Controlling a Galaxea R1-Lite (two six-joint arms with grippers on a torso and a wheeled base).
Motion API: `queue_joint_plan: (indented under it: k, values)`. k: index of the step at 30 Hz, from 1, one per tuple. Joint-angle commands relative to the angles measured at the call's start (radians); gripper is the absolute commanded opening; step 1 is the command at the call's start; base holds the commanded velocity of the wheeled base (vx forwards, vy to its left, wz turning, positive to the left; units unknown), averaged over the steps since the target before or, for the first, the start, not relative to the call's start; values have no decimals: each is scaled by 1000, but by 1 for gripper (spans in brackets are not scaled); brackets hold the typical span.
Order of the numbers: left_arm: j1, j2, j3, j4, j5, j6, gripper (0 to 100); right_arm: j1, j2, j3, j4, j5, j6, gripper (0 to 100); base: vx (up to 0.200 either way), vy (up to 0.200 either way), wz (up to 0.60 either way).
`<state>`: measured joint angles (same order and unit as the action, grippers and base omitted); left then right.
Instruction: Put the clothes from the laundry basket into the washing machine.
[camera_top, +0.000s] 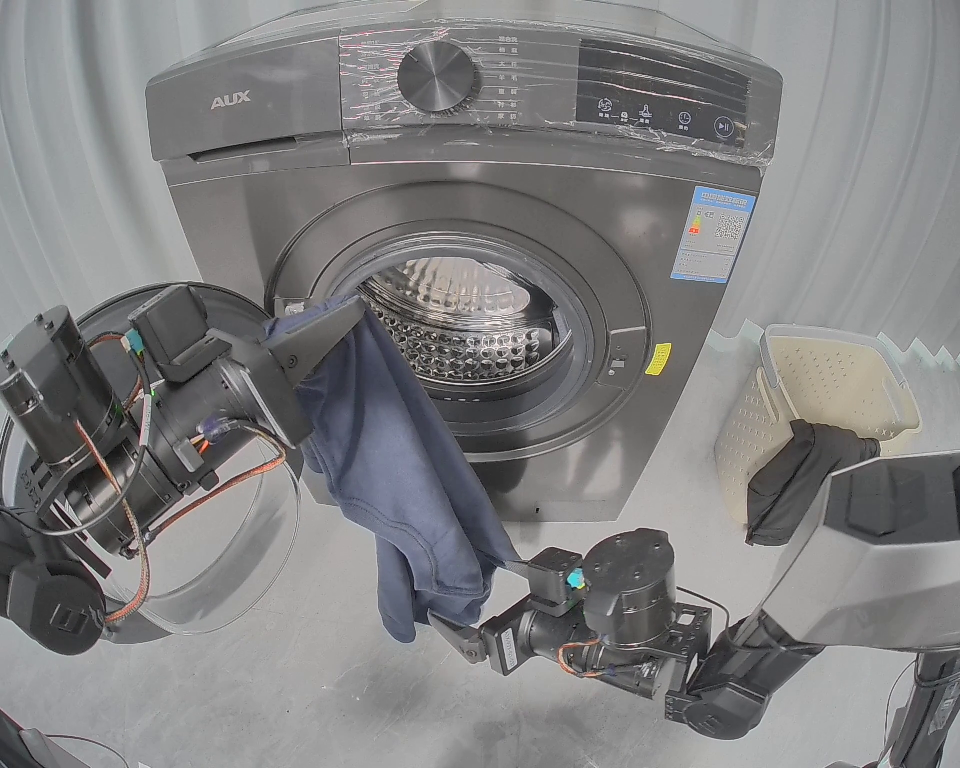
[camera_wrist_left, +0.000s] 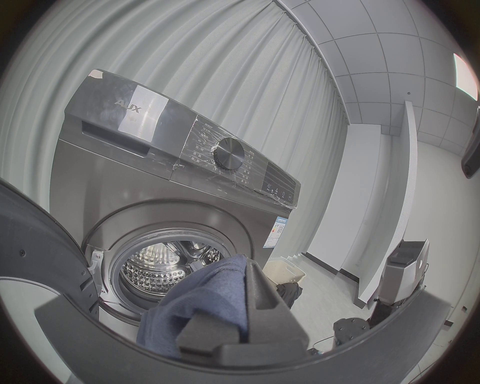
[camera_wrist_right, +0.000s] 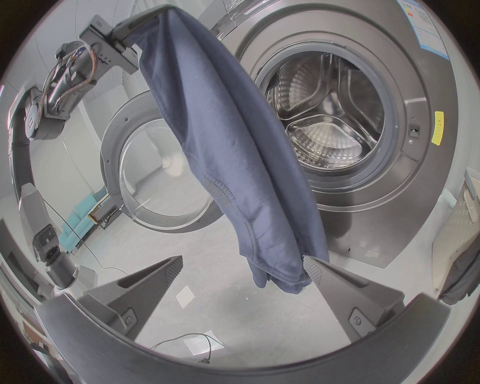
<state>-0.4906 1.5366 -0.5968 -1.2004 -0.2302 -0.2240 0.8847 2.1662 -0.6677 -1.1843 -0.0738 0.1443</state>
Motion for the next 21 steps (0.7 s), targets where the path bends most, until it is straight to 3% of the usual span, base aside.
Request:
queue_joint_plan:
  k: [1, 14, 21]
  values:
    - [0, 8, -6, -1, 0, 0, 0, 11, 115, -63, -3, -1, -14, 100, 0, 0, 0]
    - [0, 8, -29, -1, 20, -1, 0, -3, 261, -204, -18, -1, -28, 100, 0, 0, 0]
    - [-2, 7, -26, -1, 22, -1, 0, -49, 322, -274, -14, -4, -28, 100, 0, 0, 0]
